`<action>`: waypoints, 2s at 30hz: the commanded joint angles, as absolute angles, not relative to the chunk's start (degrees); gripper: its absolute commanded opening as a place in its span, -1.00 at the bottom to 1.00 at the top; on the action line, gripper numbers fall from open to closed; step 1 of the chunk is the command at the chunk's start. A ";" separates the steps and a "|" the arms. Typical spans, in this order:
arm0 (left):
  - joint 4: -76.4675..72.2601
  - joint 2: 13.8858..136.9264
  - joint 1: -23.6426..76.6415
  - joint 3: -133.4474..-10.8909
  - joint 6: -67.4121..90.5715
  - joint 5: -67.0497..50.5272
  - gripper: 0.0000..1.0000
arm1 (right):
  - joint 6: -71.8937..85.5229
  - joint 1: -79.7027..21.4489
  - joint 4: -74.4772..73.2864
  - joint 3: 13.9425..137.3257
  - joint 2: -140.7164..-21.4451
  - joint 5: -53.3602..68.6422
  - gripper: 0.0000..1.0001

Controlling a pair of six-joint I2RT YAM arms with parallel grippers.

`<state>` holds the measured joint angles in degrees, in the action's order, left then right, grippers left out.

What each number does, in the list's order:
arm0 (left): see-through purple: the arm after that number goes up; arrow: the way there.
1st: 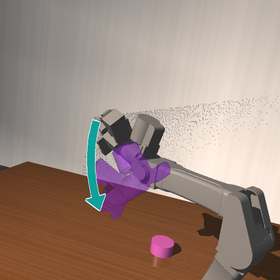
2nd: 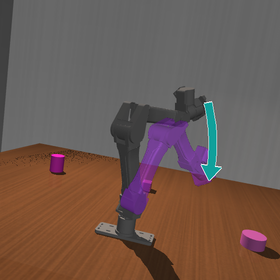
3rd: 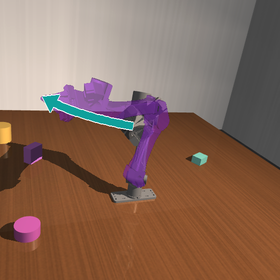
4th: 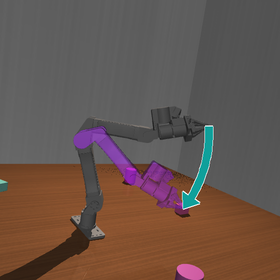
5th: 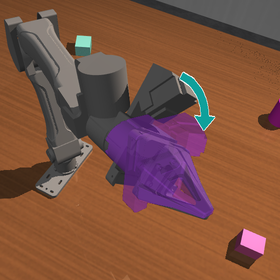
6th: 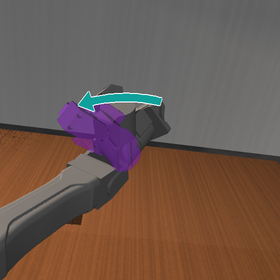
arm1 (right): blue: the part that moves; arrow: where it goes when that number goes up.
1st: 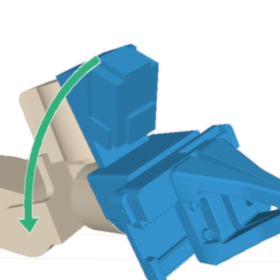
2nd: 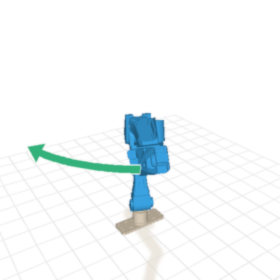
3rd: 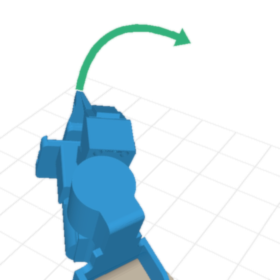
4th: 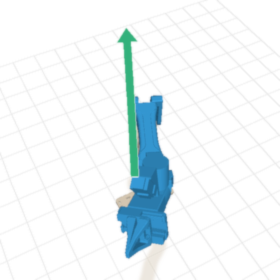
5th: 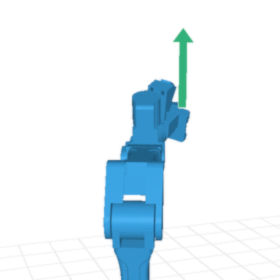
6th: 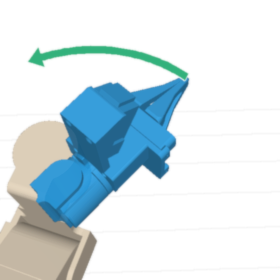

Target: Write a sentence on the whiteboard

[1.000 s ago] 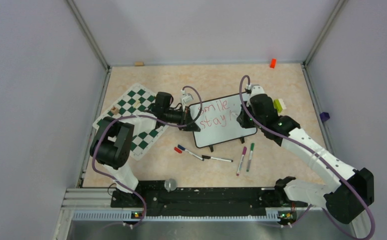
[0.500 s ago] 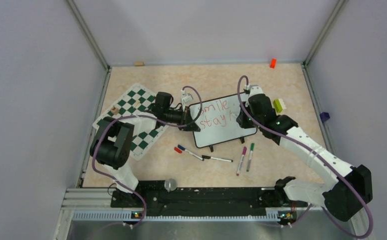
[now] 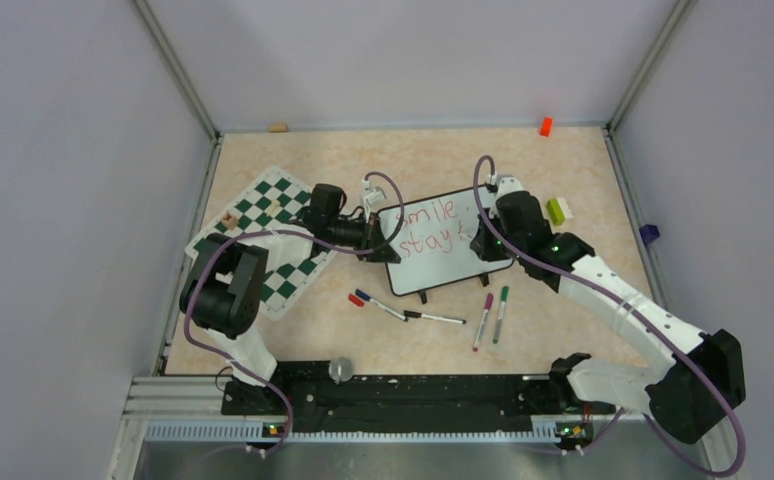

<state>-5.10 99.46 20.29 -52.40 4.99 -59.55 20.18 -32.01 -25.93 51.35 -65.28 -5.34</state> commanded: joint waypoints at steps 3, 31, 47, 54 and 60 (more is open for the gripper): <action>-1.76 98.89 19.28 -52.91 4.39 -53.00 -1.00 | 20.78 -31.38 -24.58 51.40 -64.37 -7.61 -1.00; -1.76 99.01 19.28 -52.92 4.34 -53.17 -1.00 | 18.92 -31.39 -27.63 56.38 -62.46 -10.68 -1.00; -1.84 98.93 19.28 -52.91 4.39 -53.26 -1.00 | 18.91 -30.43 -25.25 55.84 -66.44 -10.37 -1.00; -1.76 99.17 19.32 -53.04 4.31 -53.18 -1.00 | 19.04 -30.33 -27.14 54.56 -62.55 -9.89 -1.00; -1.76 99.15 19.26 -53.00 4.40 -53.42 -1.00 | 19.31 -30.32 -27.46 53.04 -61.53 -9.31 -1.00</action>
